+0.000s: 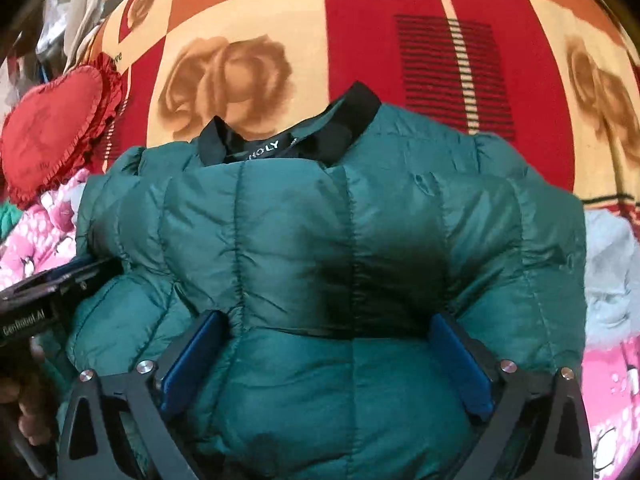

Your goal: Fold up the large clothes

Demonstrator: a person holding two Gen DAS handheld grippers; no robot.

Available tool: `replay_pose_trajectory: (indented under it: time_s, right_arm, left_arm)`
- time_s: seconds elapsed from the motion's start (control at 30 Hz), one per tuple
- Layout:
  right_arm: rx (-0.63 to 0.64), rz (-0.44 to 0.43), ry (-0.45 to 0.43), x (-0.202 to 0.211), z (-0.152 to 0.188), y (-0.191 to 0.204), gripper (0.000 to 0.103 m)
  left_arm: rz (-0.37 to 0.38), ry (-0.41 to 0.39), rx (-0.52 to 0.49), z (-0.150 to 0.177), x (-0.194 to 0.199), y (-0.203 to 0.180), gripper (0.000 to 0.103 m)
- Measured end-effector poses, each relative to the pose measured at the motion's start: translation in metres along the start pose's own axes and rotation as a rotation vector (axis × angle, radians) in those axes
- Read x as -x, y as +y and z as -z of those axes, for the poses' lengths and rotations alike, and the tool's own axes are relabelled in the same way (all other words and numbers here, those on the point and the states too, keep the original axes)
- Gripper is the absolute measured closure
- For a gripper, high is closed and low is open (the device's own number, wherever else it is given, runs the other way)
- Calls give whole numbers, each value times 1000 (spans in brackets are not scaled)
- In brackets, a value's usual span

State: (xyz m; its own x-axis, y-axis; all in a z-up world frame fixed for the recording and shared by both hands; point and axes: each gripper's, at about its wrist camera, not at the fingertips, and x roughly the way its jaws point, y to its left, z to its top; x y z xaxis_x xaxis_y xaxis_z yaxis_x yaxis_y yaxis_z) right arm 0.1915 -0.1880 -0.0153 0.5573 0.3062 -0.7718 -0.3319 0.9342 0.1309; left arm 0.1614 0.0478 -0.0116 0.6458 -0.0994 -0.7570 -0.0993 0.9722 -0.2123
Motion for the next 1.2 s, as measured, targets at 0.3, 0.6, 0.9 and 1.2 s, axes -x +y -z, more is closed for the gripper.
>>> replay_pose_trajectory:
  time_s: [0.3,0.6,0.9,1.2]
  right_arm:
    - [-11,-20,-5,3,3,-2,0]
    - [-4,-14,-5,1,2,1,0]
    - [-2,-11,-7,1,3,1,0]
    - [0,-11,-7,1,3,1,0]
  left_arm:
    - [-2,4,-38,2,-6,-6,28]
    - [-11,-5,-46,3,-5,-8,28]
    - [-13,-6,-45,3,-5,-9,27]
    - [-16,-7,-47,3,-5,-9,27]
